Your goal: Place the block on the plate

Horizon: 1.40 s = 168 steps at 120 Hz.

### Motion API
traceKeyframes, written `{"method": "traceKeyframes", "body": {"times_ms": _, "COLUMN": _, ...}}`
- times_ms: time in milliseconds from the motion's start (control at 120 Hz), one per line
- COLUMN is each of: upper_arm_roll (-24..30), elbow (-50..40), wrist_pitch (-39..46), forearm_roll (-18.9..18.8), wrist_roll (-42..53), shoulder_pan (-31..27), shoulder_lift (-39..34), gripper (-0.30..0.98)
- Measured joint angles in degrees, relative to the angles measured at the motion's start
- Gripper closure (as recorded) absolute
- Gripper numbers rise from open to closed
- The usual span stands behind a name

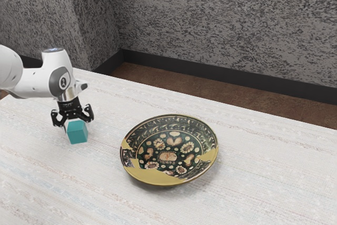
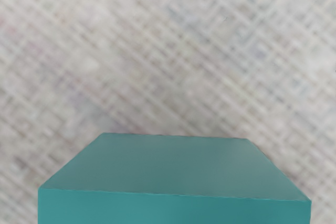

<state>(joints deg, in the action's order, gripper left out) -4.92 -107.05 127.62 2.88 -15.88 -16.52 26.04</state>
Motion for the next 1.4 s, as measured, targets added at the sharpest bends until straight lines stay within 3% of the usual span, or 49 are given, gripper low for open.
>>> {"method": "traceKeyframes", "body": {"times_ms": 233, "upper_arm_roll": 0.00, "elbow": 0.11, "wrist_pitch": 0.24, "forearm_roll": 0.28, "wrist_roll": 1.72, "shoulder_pan": 0.00, "shoulder_lift": 0.35, "gripper": 0.26}}
{"method": "traceKeyframes", "body": {"times_ms": 683, "upper_arm_roll": 0.02, "elbow": 2.63, "wrist_pitch": -0.19, "forearm_roll": -0.20, "wrist_roll": 3.19, "shoulder_pan": 1.17, "shoulder_lift": -0.65, "gripper": 0.31}}
{"method": "traceKeyframes", "body": {"times_ms": 875, "upper_arm_roll": 0.33, "elbow": 4.23, "wrist_pitch": -3.30, "forearm_roll": -0.53, "wrist_roll": 3.53, "shoulder_pan": 11.91, "shoulder_lift": -5.80, "gripper": 0.31}}
{"method": "traceKeyframes", "body": {"times_ms": 1125, "upper_arm_roll": 0.43, "elbow": 4.78, "wrist_pitch": -5.13, "forearm_roll": -0.07, "wrist_roll": 3.05, "shoulder_pan": 28.22, "shoulder_lift": -6.14, "gripper": 0.31}}
{"method": "traceKeyframes", "body": {"times_ms": 1258, "upper_arm_roll": 0.45, "elbow": 4.81, "wrist_pitch": -4.93, "forearm_roll": 1.34, "wrist_roll": 2.12, "shoulder_pan": 33.32, "shoulder_lift": -3.10, "gripper": 0.31}}
{"method": "traceKeyframes", "body": {"times_ms": 1400, "upper_arm_roll": 0.45, "elbow": 4.81, "wrist_pitch": -3.89, "forearm_roll": 3.67, "wrist_roll": 1.26, "shoulder_pan": 34.33, "shoulder_lift": -0.34, "gripper": 0.31}}
